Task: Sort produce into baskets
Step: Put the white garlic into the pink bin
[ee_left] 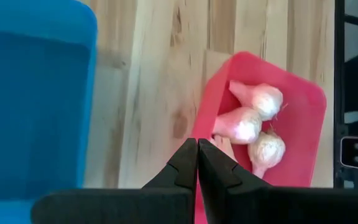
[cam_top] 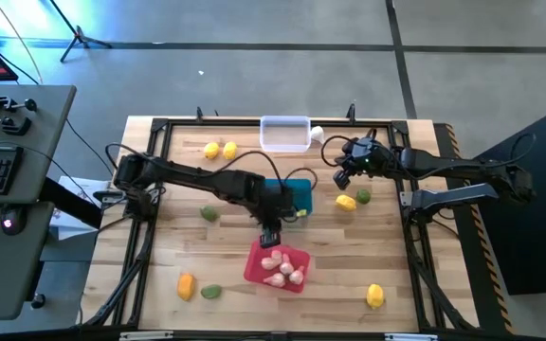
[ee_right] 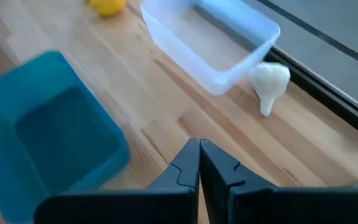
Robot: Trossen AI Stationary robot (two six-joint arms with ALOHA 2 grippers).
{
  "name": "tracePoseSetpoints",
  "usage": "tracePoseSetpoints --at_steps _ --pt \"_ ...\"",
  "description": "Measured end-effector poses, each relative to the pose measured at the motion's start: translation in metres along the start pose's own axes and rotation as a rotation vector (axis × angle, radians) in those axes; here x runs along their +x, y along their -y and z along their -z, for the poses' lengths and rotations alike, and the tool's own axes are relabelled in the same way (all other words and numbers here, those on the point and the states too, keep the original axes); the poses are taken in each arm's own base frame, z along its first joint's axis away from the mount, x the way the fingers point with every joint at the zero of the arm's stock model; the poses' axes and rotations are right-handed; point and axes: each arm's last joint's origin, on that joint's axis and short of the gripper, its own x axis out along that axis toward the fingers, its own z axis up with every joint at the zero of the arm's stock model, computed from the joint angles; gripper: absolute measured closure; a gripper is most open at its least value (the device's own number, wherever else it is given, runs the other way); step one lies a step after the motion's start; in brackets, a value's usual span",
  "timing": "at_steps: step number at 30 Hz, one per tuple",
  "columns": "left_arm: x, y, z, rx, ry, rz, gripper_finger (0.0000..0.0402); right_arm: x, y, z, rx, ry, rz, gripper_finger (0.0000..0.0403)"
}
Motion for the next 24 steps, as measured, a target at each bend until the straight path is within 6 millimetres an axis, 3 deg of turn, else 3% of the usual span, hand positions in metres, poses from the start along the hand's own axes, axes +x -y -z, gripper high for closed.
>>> tracePoseSetpoints --at_steps 7,10,20,24 --pt "-0.005 -0.014 -0.009 0.069 0.06 -0.009 0.0401 0.0 -0.002 -0.008 0.043 0.079 -0.021 0.0403" --pt "0.003 -0.028 -0.013 0.075 0.156 0.032 0.0401 0.001 0.001 -0.009 0.054 0.084 -0.011 0.0403" --pt "0.019 -0.059 -0.017 0.032 0.371 0.085 0.0401 0.016 0.03 -0.004 0.087 0.071 -0.016 0.0403" --pt "0.022 -0.067 -0.016 0.036 0.462 0.09 0.0401 0.033 0.045 0.009 0.139 0.102 -0.154 0.0403"
